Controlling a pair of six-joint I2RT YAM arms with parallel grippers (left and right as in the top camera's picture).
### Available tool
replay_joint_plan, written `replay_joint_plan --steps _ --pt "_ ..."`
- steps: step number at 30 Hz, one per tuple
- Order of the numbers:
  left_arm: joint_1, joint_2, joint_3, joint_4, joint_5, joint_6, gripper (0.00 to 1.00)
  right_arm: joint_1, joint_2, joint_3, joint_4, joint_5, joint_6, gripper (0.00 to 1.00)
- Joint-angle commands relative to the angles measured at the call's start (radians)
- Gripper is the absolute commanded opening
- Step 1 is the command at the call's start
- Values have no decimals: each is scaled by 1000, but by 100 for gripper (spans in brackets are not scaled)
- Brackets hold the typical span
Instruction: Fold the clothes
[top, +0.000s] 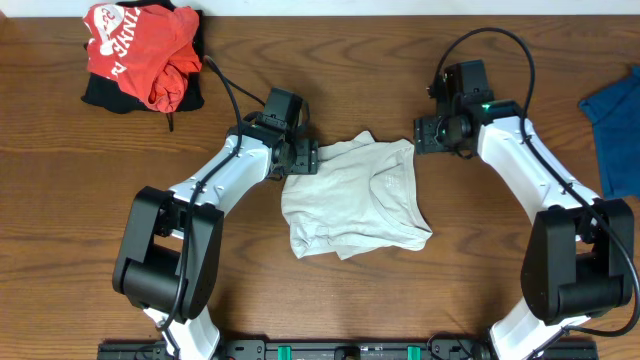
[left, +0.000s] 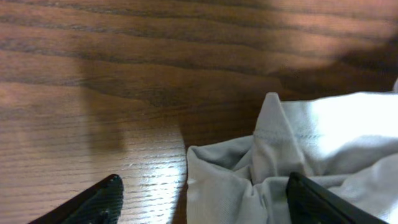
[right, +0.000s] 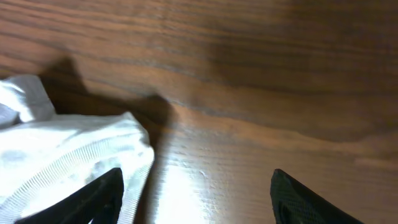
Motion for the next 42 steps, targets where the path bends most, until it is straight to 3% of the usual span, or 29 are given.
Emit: replay_joint_plan --steps 1,6,9,13,18,24,26,32,42 --pt "3 -26 14 -24 -19 19 88 -2 -14 64 -39 24 3 73" --pt "3 -149 15 -101 -29 26 98 8 -71 182 -204 -104 4 68" --pt "3 -260 15 -168 -70 26 98 21 -112 218 -281 -375 -60 50" --pt "3 -427 15 -252 -162 19 98 60 -126 211 -338 -636 -106 33" --pt "3 -522 13 -336 -127 -39 98 135 -117 100 -295 -677 -118 33" --pt "-17 -446 -39 -346 226 -39 99 166 -116 -90 -103 -823 -71 36" --pt "-32 -410 -63 -310 269 -39 100 161 -116 -137 -37 -846 -42 37" --pt "-52 -293 -108 -217 341 -53 96 138 -116 -230 109 -864 64 36" --pt "-51 -150 -108 -177 340 -54 95 120 -116 -262 151 -859 100 36"
